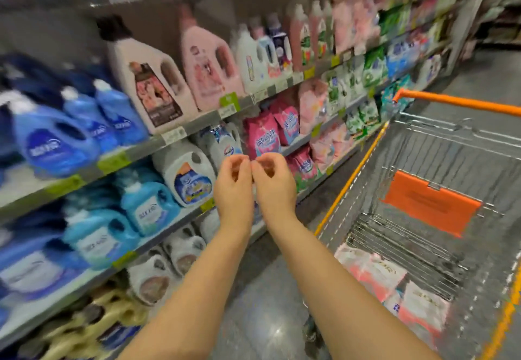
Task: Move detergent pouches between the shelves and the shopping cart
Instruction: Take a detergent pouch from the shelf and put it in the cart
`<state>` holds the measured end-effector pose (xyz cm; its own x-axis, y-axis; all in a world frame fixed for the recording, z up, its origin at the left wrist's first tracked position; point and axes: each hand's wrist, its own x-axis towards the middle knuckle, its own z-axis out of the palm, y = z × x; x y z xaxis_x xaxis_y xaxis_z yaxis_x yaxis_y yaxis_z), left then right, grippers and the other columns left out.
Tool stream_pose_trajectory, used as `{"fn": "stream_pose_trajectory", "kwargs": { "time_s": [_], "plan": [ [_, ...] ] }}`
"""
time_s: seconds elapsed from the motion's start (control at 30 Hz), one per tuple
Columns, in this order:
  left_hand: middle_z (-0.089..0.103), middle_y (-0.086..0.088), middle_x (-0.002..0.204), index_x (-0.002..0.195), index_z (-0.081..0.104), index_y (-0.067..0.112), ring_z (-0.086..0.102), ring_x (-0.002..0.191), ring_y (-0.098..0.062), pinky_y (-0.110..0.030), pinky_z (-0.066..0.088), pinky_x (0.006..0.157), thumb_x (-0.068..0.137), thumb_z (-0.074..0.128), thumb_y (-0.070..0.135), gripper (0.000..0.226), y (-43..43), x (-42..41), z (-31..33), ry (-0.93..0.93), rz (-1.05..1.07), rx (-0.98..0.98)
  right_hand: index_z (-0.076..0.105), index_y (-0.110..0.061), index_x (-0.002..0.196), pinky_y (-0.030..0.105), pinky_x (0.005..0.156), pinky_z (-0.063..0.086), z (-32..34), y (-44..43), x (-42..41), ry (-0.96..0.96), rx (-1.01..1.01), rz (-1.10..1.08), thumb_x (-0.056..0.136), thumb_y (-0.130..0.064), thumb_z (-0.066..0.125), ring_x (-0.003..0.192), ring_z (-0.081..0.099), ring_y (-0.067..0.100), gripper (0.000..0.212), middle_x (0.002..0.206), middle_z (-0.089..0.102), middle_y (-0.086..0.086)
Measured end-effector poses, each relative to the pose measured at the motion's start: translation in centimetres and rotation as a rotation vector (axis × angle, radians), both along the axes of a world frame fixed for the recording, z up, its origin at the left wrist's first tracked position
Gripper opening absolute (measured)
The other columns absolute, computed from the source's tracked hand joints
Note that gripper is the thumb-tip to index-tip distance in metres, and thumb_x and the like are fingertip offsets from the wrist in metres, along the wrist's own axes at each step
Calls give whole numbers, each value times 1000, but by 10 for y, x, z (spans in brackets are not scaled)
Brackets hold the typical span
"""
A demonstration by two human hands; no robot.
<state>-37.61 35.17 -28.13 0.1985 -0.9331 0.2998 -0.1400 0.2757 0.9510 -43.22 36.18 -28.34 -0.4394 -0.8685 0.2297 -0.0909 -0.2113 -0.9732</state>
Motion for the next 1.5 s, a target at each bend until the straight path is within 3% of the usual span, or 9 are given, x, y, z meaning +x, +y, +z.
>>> {"fn": "stream_pose_trajectory", "kwargs": {
  "time_s": [0.1, 0.27, 0.73, 0.87, 1.03, 1.17, 1.3, 1.4, 1.5],
  "plan": [
    [57, 10, 77, 89, 56, 18, 53, 70, 0, -10, 43, 63, 92, 51, 10, 10, -28, 68, 31, 19, 62, -93, 49, -28, 79, 15, 65, 41, 30, -33, 67, 34, -76, 106, 90, -15, 56, 68, 51, -3, 19, 73, 54, -15],
    [59, 13, 76, 81, 55, 28, 53, 66, 8, -14, 42, 67, 90, 55, 14, 16, -83, 194, 83, -83, 197, -213, 53, -25, 82, 9, 61, 39, 80, -95, 180, 89, -214, 224, 88, -17, 60, 65, 52, -5, 12, 72, 56, -14],
    [57, 10, 73, 87, 57, 22, 52, 68, -5, -20, 37, 69, 89, 57, 19, 3, -208, 413, 257, -607, 516, -473, 49, -29, 80, 13, 61, 38, 248, -275, 332, 315, -597, 413, 88, -23, 61, 67, 52, 0, 15, 72, 55, -13],
    [60, -3, 96, 110, 56, 10, 55, 80, -17, -29, 42, 79, 89, 58, 22, 24, -259, 461, 302, -739, 620, -336, 53, -21, 100, 27, 70, 39, 302, -345, 350, 461, -569, 480, 88, -26, 58, 79, 54, 16, 14, 80, 54, -9],
    [53, -10, 131, 133, 42, 12, 52, 116, -29, -34, 42, 95, 86, 61, 39, 57, -310, 514, 348, -878, 736, 61, 50, -11, 126, 28, 82, 41, 365, -424, 408, 867, -407, 623, 87, -34, 61, 108, 56, 25, 46, 126, 56, 9],
    [54, -11, 129, 128, 47, 9, 53, 108, -25, -28, 41, 87, 87, 59, 41, 53, -341, 538, 373, -995, 727, 315, 53, -7, 124, 30, 84, 42, 385, -470, 454, 1203, -274, 700, 85, -42, 64, 113, 55, 27, 53, 125, 57, 10],
    [54, -7, 123, 127, 47, 11, 55, 110, -26, -37, 51, 89, 84, 64, 42, 56, -371, 567, 372, -739, 590, 460, 50, -12, 125, 35, 91, 45, 389, -503, 484, 1187, -109, 834, 79, -48, 68, 108, 52, 23, 61, 115, 52, 5],
    [53, -11, 125, 132, 41, 11, 56, 109, -30, -41, 51, 89, 68, 78, 43, 80, -387, 577, 368, -514, 493, 456, 53, -17, 104, 32, 83, 45, 383, -516, 502, 1108, -92, 903, 68, -51, 77, 96, 55, 18, 55, 104, 55, 3],
    [47, -9, 127, 129, 33, 7, 50, 113, -30, -42, 55, 78, 69, 81, 23, 79, -398, 574, 367, -373, 524, 324, 54, -14, 119, 24, 82, 49, 378, -514, 510, 972, -155, 907, 67, -33, 82, 100, 57, 16, 62, 115, 61, 3]
  ]
}}
